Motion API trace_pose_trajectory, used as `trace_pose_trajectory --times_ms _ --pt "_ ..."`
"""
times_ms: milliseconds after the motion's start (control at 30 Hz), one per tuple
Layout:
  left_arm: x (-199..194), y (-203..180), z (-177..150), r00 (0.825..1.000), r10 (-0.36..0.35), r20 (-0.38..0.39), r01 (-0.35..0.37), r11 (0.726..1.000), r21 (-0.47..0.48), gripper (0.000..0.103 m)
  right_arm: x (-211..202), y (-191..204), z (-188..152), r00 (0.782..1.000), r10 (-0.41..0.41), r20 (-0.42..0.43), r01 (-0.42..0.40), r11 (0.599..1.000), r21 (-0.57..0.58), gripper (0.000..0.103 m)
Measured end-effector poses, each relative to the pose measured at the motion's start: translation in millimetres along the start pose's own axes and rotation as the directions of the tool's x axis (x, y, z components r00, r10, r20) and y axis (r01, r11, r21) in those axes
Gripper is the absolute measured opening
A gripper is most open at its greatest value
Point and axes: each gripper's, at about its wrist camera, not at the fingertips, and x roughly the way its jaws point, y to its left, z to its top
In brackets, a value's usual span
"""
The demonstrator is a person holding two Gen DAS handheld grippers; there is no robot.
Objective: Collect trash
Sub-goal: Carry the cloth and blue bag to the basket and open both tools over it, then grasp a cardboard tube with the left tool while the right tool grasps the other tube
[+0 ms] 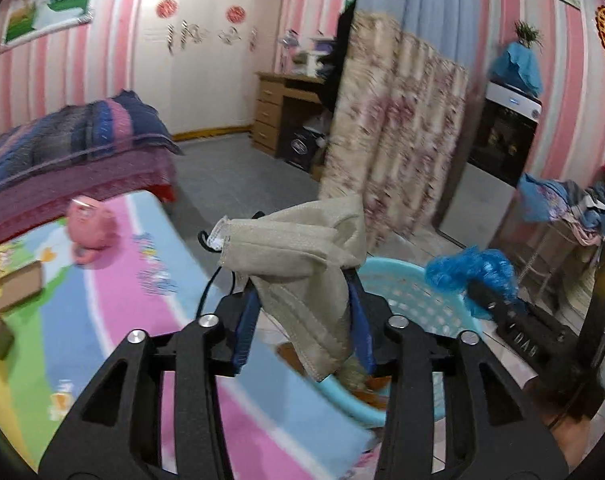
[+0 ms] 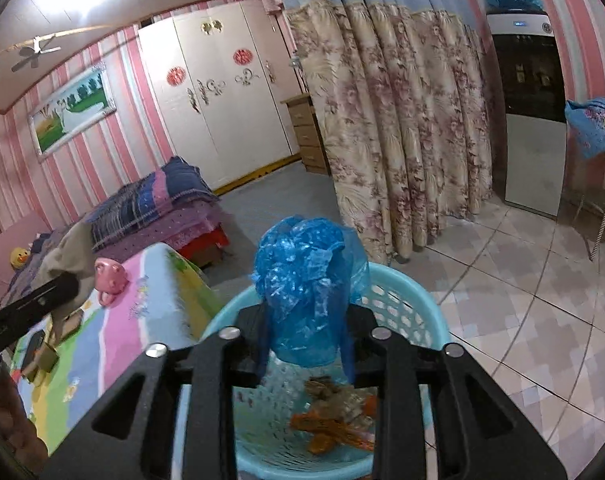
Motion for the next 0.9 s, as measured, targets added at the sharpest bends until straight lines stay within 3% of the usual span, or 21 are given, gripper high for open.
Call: trace_pose_trajectory --times_ms 33,67,167,333,433,500,667,900 --pt "3.7 -4.9 -0.6 1.0 -0.008 -0.004 0.008 1.0 0.003 0.047 -1.3 -5.7 -0.9 1.0 -0.008 0.022 0.008 1.0 0.023 0.077" --pt "7.4 -9.9 -0.1 1.0 -0.011 -0.009 0.011 1.0 0.011 0.048 -0.7 -9.4 -1.7 1.0 -0.001 0.023 0.0 0.999 0.037 0.078" --pt "16.7 -17.5 0.8 0.999 -0.016 -0.032 0.017 0.999 0.032 0.049 -3.0 -21.2 0.4 0.999 -0.008 0.051 0.004 0.997 0.081 0.078" --pt "23.3 -29.1 -0.7 0.998 -0.037 -0.049 0.04 0.998 0.051 0.06 -9.9 -37.3 3.0 0.996 -0.035 0.084 0.022 0.989 0.147 0.078" --pt "20.6 -30.3 -1.4 0.998 -0.054 -0.034 0.056 0.997 0.046 0.082 -12.0 -41.4 2.2 0.996 -0.034 0.087 0.019 0.986 0.167 0.078" --pt "16.4 -27.7 -1.8 0.999 -0.052 -0.016 0.053 0.998 0.035 0.085 -8.9 -40.8 2.8 0.997 -0.022 0.076 0.01 0.986 0.164 0.078" --pt "5.1 -5.2 -0.9 1.0 0.0 0.001 0.0 1.0 0.01 0.085 -4.9 -34.6 5.2 0.997 -0.004 0.073 -0.006 0.99 0.14 0.078" --pt "-27.8 63.7 -10.3 0.99 0.135 0.028 -0.134 0.99 -0.04 0.085 -1.6 -15.8 4.3 0.997 0.047 0.063 -0.053 0.994 0.1 0.078"
